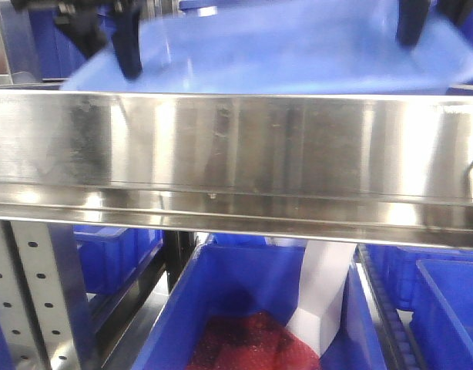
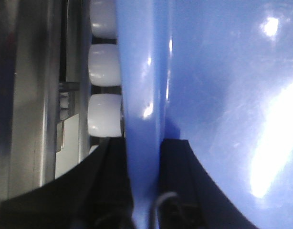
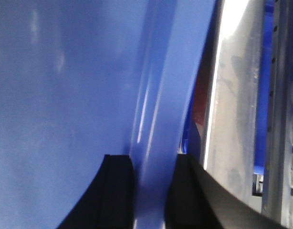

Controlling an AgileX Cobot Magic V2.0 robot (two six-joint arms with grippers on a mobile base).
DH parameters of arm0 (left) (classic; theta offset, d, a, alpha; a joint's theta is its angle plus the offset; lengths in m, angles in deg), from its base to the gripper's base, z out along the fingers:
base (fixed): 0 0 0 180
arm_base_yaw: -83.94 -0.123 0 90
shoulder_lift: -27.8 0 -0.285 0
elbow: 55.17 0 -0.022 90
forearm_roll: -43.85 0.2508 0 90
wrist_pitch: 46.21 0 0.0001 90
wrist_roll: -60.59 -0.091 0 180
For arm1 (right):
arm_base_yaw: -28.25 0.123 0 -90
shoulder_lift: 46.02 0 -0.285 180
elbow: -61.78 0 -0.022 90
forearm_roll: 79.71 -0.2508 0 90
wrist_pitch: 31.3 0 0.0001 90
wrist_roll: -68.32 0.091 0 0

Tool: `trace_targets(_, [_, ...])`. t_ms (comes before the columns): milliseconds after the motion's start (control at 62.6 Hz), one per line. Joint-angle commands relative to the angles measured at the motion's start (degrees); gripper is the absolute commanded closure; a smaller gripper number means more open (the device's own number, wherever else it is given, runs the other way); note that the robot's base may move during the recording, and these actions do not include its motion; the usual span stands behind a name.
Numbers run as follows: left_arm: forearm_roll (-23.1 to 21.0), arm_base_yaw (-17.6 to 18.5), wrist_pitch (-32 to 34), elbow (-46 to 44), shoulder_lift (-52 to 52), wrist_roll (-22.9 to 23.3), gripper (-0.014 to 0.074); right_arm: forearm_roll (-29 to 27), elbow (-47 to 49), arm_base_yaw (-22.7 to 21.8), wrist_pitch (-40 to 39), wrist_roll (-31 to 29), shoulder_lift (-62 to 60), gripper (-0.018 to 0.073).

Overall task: Grab blue tray and place on right shelf
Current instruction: 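Lower the tray onto the roller shelf with both grippers, then open both grippers and raise them away from the tray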

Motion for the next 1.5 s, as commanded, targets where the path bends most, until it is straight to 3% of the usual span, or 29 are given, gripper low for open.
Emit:
trace_targets(0, [0.99,0.69,1.79,-1.78,-2.52,-0.81,0.0625,-1.2,2.41,0.54,-3.75,-1.62,-1.98,0.0463])
trace_targets(112, [0.99,0.69,2.48,-1.78,-2.52,-0.81,0.0505,-1.2,2.41,0.54,-3.75,-1.62,-1.94,0.0258])
trace_targets(255, [0.99,0.69,2.86,-1.78,-2.52,-0.81,0.0202,-1.14,2.43,0.54,-3.36,-1.62,-2.0,-0.0083])
trace_targets(351, [0.99,0.69,2.86,-1.78,-2.52,-0.81,0.0038,-0.66,2.43,0.54,-2.66,-1.62,-2.0,-0.0069])
trace_targets(399, [0.99,0.69,2.86,-1.78,-2.52,-0.81,0.0009,-0.5,2.43,0.54,-2.44,-1.62,-2.0,-0.0069])
trace_targets(655, [0.84,0.93,2.0,-1.78,-6.07,-0.81,0.0019,-0.45,2.43,0.7,-2.42,-1.62,-5.67,-0.0019])
trace_targets(734, [0.84,1.68,1.51,-1.78,-8.58,-0.94,0.0019,-0.45,2.24,0.77,-2.32,-1.74,-8.14,0.0066])
trace_targets(846, [1.22,3.38,2.25,-0.43,-13.12,-2.38,0.003,-0.45,0.24,0.87,-4.26,-2.93,-13.22,0.025])
trace_targets(926, [2.19,5.2,3.56,1.87,-17.44,-3.4,0.0101,-0.45,-2.76,1.06,-6.17,-3.89,-17.36,0.0377])
trace_targets(1022, [3.36,7.21,4.48,5.3,-22.13,-4.37,0.0256,-0.45,-7.5,1.37,-9.17,-4.39,-23.7,0.0496])
trace_targets(1197, [3.36,9.3,10.06,14.83,-31.77,-5.08,0.0553,-0.45,-19.04,1.37,-16.95,-6.47,-35.7,0.0502])
trace_targets(1277, [3.36,9.42,14.6,20.48,-36.96,-5.08,0.0646,-0.45,-24.8,1.37,-20.72,-7.38,-40.7,0.0502])
trace_targets(1485, [3.36,9.42,28.89,39.75,-52.55,-5.08,0.0644,-0.45,-41.23,1.37,-33.26,-7.82,-55.19,0.0502])
